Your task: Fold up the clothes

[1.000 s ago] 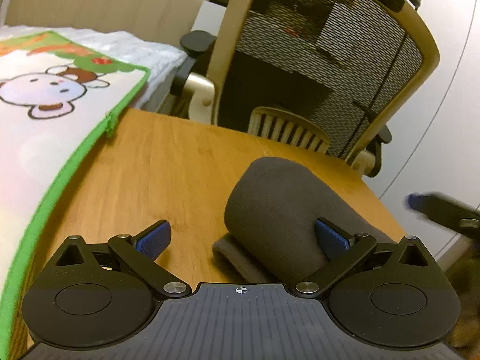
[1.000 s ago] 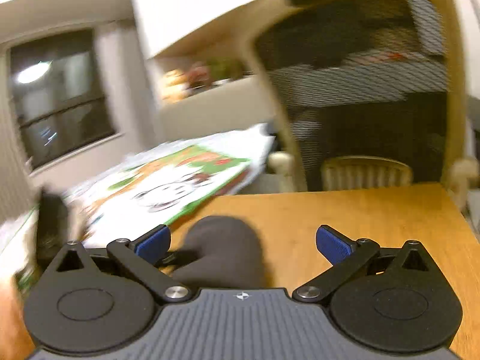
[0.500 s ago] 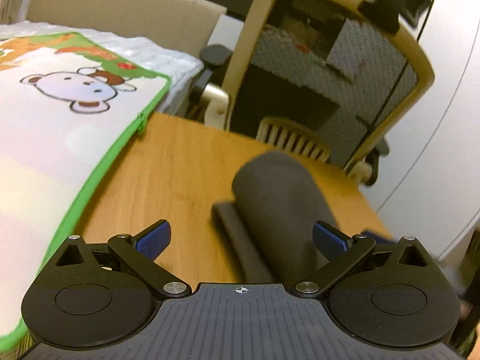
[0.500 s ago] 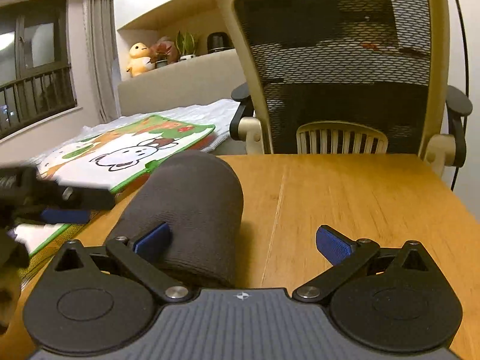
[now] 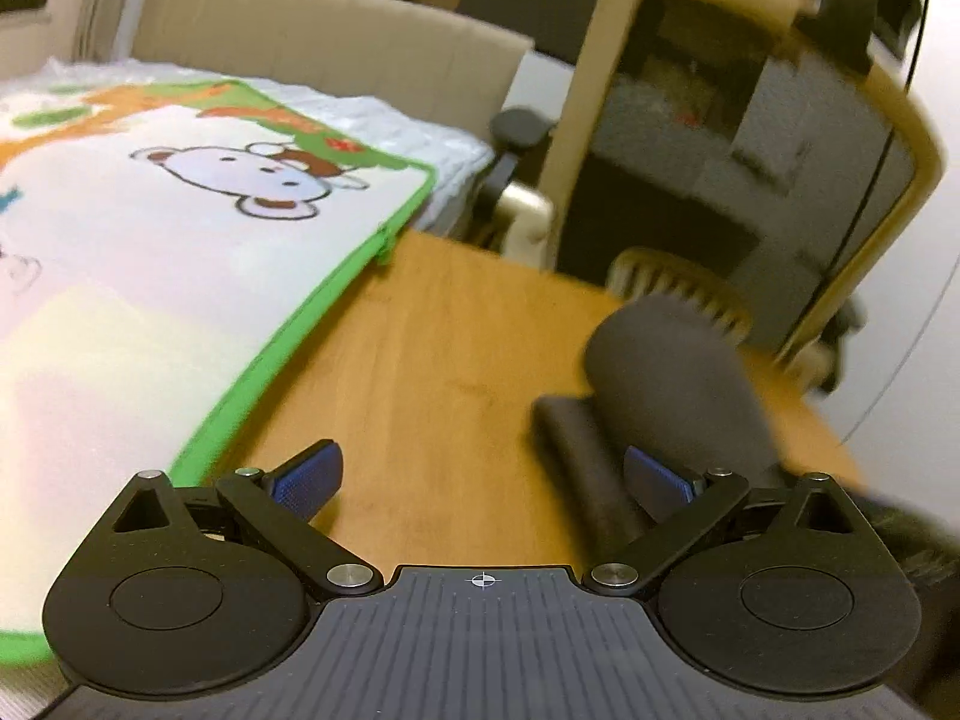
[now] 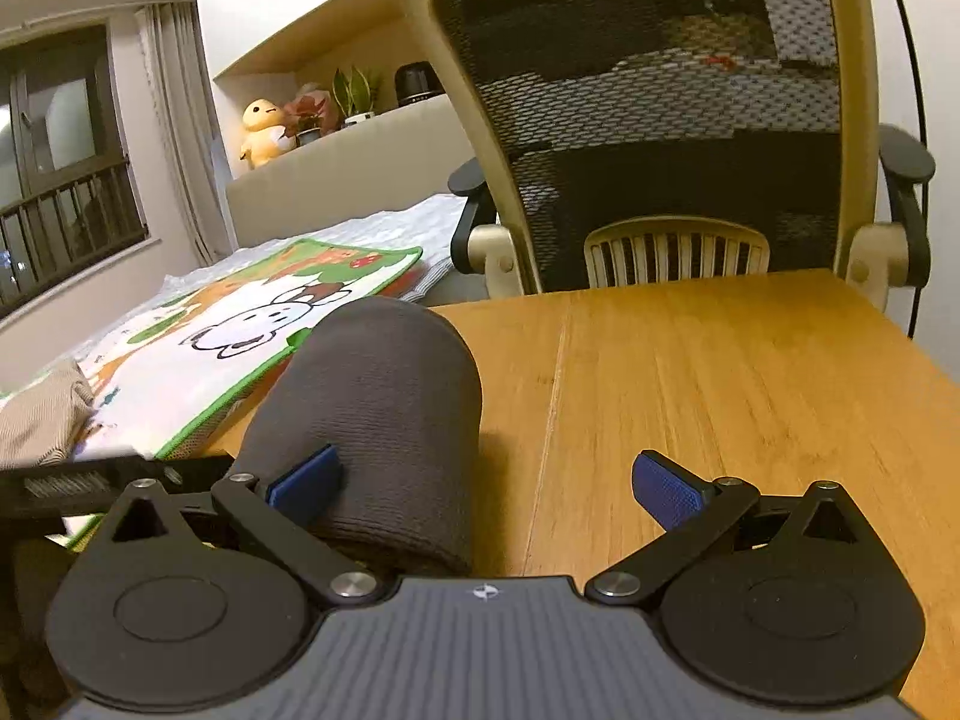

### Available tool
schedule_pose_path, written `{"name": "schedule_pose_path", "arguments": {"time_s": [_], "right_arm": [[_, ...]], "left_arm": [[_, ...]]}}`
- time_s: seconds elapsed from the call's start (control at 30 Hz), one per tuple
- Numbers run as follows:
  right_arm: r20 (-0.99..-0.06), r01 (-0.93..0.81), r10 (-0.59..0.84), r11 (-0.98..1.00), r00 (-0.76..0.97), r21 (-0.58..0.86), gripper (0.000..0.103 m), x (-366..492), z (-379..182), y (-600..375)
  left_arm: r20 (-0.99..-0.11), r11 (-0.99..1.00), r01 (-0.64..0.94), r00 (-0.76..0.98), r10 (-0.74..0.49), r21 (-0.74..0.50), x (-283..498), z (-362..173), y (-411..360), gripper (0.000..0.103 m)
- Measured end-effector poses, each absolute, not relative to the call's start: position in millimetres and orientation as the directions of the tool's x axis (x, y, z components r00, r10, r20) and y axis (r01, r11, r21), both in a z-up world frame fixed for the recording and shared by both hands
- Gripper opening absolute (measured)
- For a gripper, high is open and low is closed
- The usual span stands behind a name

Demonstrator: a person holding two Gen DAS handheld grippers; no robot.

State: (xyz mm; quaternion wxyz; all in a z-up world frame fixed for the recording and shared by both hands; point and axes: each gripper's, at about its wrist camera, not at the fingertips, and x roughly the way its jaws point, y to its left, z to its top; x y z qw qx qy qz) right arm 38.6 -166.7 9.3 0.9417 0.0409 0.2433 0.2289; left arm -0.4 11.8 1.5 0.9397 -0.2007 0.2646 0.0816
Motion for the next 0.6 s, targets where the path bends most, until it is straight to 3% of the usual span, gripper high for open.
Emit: {"name": "schedule_pose_path", "arguments": {"time_s": [0.2, 0.6], "right_arm": [[-0.430, -0.407, 0.441, 0.897, 0.788, 0.173, 0.103, 36.0, 9.5, -165.6], [-0.446, -0.397, 0.489, 0.871, 0.750, 0.288, 0.103, 48.2, 3.3, -178.1]], "left_arm": [[-0.464, 0.883, -0.157, 0.883, -0.076, -0.443, -4.4, 10.8, 7.6, 0.102], [-0.475, 0.882, -0.179, 0.878, -0.056, -0.435, 1.8, -15.1, 2.2, 0.103]]}}
